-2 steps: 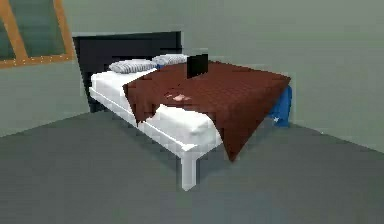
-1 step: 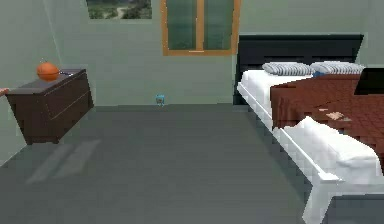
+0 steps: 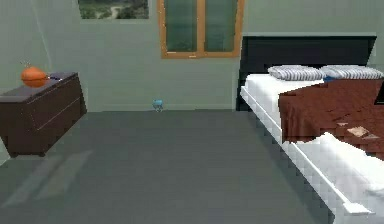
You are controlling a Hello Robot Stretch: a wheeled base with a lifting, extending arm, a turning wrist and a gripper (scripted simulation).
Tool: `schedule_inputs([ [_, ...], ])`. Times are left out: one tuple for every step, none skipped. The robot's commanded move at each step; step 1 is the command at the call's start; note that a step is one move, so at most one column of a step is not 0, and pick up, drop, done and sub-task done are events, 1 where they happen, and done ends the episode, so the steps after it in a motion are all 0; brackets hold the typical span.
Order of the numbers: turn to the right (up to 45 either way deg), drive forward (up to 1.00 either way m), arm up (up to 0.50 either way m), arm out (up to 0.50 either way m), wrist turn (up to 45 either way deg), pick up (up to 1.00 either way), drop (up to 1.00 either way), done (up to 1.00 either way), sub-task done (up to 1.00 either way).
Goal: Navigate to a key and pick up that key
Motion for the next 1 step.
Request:
schedule_inputs([
  [-30.0, 0.0, 0.0, 0.0, 0.0, 0.0, 0.0, 0.0, 0.0],
])
